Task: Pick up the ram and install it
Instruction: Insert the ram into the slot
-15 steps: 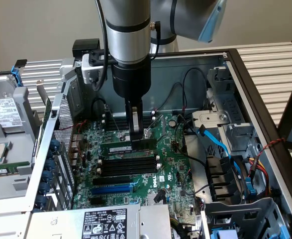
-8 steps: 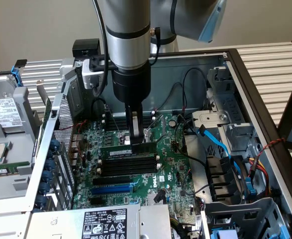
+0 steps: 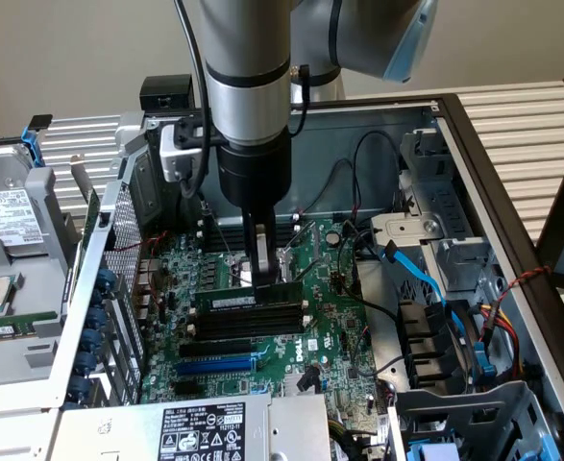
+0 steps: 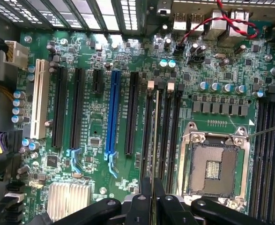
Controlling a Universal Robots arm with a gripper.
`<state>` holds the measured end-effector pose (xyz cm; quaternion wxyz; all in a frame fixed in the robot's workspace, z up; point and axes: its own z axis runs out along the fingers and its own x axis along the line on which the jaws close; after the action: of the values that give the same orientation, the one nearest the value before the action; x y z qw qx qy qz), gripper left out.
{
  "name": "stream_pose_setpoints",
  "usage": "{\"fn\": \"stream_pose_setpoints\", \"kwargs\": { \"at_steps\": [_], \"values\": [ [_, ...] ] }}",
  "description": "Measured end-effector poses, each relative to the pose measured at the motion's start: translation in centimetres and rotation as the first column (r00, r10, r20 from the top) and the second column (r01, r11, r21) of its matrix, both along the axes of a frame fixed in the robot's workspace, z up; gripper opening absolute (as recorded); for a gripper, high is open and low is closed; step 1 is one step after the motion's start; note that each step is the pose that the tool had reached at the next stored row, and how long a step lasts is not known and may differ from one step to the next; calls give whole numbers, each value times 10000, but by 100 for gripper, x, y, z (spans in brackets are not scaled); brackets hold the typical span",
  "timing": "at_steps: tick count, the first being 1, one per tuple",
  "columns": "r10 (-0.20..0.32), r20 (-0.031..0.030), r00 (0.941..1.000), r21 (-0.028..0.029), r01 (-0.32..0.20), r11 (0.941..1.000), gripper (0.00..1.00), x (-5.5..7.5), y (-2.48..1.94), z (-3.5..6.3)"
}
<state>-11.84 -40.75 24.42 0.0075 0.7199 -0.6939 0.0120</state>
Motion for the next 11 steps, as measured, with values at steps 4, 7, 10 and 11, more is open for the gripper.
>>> {"fn": "stream_pose_setpoints", "kwargs": {
  "at_steps": [4, 7, 10, 11],
  "values": [
    [-8, 1, 10000, -33, 8, 10000, 14, 0, -4, -34],
    [-12, -1, 10000, -54, 12, 10000, 14, -1, -12, -50],
    [-19, 0, 10000, -63, 19, 10000, 14, -1, -17, -60],
    [-26, 0, 10000, -66, 26, 10000, 14, -2, -19, -62]
  ]
}}
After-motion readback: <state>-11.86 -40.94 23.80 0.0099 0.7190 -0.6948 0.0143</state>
